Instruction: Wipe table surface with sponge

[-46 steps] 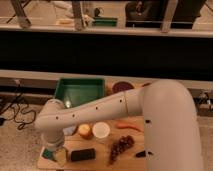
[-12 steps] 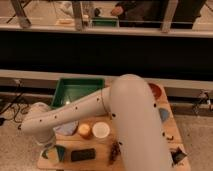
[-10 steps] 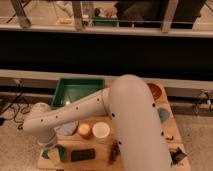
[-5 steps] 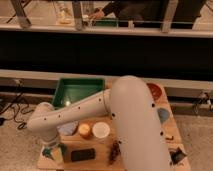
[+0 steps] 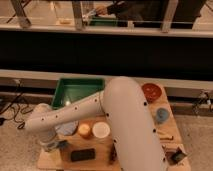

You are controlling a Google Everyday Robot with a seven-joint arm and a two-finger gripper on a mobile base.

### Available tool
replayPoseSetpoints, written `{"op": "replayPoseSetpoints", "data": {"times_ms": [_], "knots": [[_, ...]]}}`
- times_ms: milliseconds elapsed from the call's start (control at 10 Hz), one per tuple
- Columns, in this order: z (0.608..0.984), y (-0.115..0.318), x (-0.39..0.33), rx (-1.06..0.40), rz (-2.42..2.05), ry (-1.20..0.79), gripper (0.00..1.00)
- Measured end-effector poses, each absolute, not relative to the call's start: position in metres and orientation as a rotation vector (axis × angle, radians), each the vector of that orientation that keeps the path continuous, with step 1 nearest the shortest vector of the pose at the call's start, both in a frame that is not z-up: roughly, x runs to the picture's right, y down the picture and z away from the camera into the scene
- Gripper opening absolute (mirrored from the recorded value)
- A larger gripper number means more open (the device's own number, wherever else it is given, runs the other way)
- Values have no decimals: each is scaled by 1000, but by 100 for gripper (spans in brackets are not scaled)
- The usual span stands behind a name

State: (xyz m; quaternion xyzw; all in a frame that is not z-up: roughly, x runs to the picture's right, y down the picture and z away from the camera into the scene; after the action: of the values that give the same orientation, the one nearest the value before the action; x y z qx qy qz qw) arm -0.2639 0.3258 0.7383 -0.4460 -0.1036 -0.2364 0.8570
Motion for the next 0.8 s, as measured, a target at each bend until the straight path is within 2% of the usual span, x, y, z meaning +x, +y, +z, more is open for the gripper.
{"op": "replayPoseSetpoints", "data": {"times_ms": [700, 800], "knots": [[739, 328, -265, -941, -484, -196, 6], [738, 327, -264, -936, -482, -194, 1]]}}
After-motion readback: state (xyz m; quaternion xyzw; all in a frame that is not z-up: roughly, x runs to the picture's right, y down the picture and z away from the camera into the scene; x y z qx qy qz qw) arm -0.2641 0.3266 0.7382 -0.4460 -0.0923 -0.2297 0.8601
